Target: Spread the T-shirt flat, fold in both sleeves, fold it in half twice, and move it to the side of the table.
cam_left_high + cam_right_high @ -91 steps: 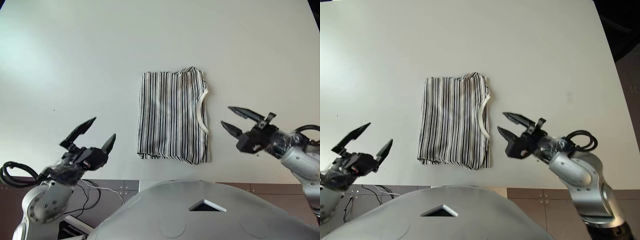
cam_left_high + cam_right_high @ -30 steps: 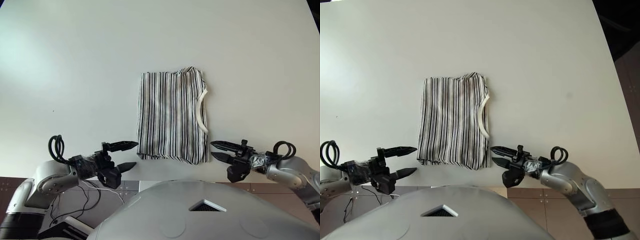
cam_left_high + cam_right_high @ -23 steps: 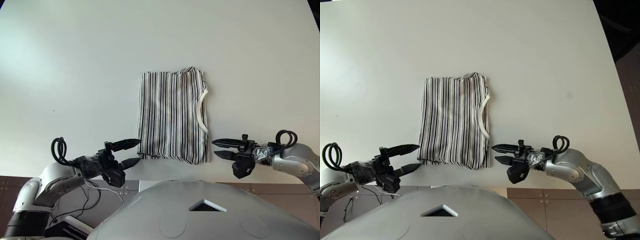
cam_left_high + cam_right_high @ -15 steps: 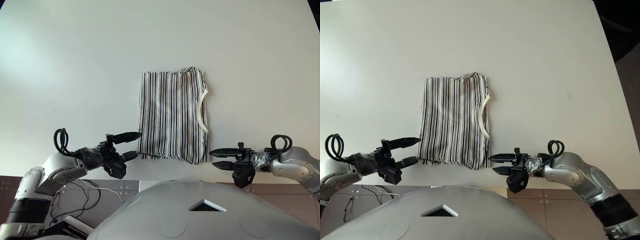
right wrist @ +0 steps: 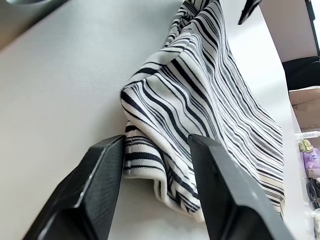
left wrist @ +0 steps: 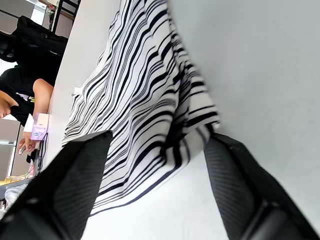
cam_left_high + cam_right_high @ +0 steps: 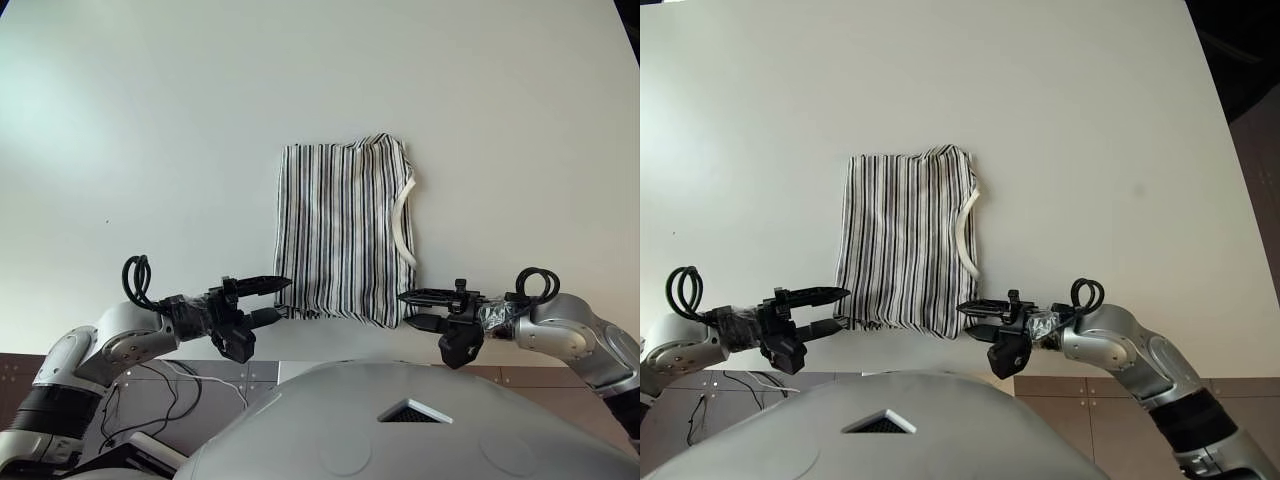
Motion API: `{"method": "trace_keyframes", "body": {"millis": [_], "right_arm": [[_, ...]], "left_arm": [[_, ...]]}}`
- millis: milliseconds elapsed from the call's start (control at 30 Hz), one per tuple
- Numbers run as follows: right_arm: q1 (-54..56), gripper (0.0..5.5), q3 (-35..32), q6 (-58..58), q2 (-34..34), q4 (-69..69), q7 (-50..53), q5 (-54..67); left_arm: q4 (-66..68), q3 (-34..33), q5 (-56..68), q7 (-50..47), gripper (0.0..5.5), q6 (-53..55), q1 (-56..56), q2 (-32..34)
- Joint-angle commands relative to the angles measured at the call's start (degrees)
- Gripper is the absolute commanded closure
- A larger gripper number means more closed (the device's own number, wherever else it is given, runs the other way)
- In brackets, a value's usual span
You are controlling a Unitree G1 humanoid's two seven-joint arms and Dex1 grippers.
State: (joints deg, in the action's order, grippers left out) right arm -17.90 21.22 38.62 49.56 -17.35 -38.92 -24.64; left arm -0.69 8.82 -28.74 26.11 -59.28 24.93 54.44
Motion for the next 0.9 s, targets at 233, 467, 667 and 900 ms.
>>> {"method": "trace_keyframes", "body": {"millis": [233, 467, 667, 900], "right_arm": [[1.3, 4.45, 1.7, 1.0, -0.7, 2.8, 0.6, -2.4], [0.1, 5.4, 1.0, -1.2, -1.0, -0.3, 1.0, -2.2], [0.6, 5.4, 0.8, -3.3, -0.4, -1.6, -0.9, 1.3], [-14.3, 5.4, -4.8, -24.2, 8.9, -18.8, -9.7, 28.1]], "left_arm": [[2.9, 3.3, -5.0, 1.0, 3.85, 0.4, -0.3, 1.6], [5.4, 4.0, -3.5, 1.6, 5.06, 0.2, -3.1, 2.9], [2.5, 5.9, 5.4, 5.2, 5.39, 5.3, -3.2, 2.7], [-16.2, 6.1, 37.6, 19.0, 5.39, 26.3, 8.9, 14.2]]}}
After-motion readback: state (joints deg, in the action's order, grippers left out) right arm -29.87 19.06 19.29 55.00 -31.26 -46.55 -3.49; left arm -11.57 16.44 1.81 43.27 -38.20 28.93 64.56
